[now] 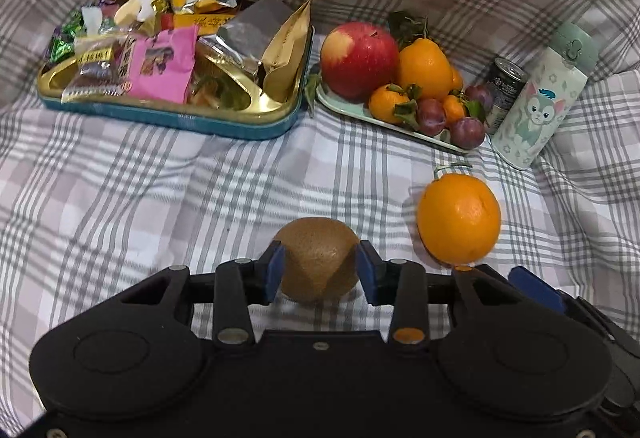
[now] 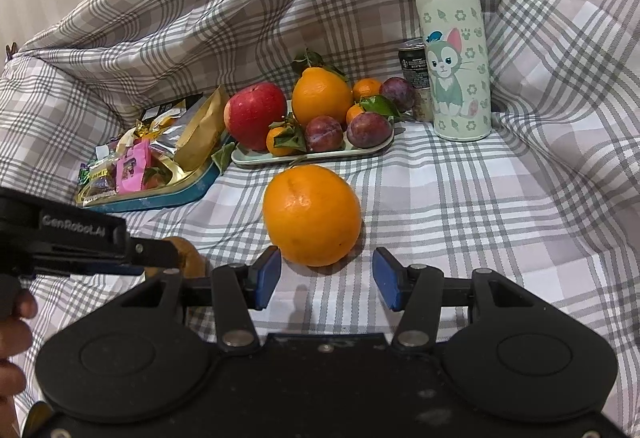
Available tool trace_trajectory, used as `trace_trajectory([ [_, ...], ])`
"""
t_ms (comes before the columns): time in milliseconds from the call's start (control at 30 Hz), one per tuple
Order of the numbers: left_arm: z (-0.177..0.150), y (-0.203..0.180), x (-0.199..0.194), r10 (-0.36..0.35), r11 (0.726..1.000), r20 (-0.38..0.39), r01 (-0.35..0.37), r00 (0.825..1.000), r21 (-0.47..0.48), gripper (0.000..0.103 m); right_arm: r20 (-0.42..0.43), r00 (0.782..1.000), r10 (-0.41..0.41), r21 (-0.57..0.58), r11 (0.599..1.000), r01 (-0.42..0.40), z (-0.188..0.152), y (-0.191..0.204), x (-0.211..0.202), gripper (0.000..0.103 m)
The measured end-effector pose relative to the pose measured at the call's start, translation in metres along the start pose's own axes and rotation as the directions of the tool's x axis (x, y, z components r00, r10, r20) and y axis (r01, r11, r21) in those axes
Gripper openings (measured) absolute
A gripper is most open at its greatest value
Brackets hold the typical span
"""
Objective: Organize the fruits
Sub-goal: 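Carry the kiwi in left gripper and orange in right gripper toward the gold tray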
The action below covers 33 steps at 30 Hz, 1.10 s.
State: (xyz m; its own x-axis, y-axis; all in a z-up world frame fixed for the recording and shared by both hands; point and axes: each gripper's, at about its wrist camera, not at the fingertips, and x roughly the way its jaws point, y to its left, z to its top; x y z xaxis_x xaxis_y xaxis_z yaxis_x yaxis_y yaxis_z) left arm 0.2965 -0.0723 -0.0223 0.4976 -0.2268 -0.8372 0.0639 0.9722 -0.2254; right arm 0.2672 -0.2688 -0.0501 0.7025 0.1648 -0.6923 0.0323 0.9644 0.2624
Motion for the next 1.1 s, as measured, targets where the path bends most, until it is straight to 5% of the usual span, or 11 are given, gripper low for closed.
trace_trajectory([
  [267, 0.016, -0.002, 0.007, -0.033, 0.992, -0.027, 0.036, 0.999, 0.122, 0.047, 0.007, 1.0, 0.0, 0.012, 1.0, -0.001, 0.002, -0.003, -0.003, 0.055],
  [400, 0.018, 0.002, -0.003, -0.067, 0.965, -0.016, 0.068, 0.998, 0.253, 0.047, 0.01, 1.0, 0.001, 0.014, 1.0, -0.001, 0.002, -0.005, -0.008, 0.055],
  [500, 0.011, -0.001, -0.009, -0.058, 0.908, -0.012, 0.058, 0.998, 0.415, 0.047, 0.009, 1.0, 0.0, 0.016, 1.0, 0.0, 0.002, -0.007, -0.009, 0.055],
  [600, -0.003, -0.01, -0.01, -0.054, 0.82, -0.036, 0.064, 0.998, 0.569, 0.047, 0.008, 1.0, -0.002, 0.029, 1.0, 0.002, 0.002, -0.009, -0.008, 0.055],
  [667, -0.013, -0.018, -0.011, -0.05, 0.758, -0.018, 0.05, 0.999, 0.65, 0.047, 0.008, 1.0, -0.003, 0.036, 0.999, 0.003, 0.002, -0.008, -0.007, 0.055],
  [767, -0.02, -0.026, -0.008, -0.058, 0.708, -0.025, 0.059, 0.998, 0.704, 0.047, 0.007, 1.0, 0.001, 0.036, 0.999, -0.001, 0.002, -0.007, -0.007, 0.055],
  [900, -0.02, -0.033, 0.002, -0.041, 0.708, -0.033, 0.053, 0.999, 0.705, 0.047, 0.008, 1.0, 0.005, 0.03, 1.0, -0.005, 0.003, -0.006, -0.008, 0.055],
  [1100, -0.01, -0.031, 0.01, -0.068, 0.749, -0.03, 0.071, 0.997, 0.659, 0.053, 0.017, 1.0, 0.001, 0.044, 0.999, -0.002, 0.007, -0.01, -0.01, 0.055],
])
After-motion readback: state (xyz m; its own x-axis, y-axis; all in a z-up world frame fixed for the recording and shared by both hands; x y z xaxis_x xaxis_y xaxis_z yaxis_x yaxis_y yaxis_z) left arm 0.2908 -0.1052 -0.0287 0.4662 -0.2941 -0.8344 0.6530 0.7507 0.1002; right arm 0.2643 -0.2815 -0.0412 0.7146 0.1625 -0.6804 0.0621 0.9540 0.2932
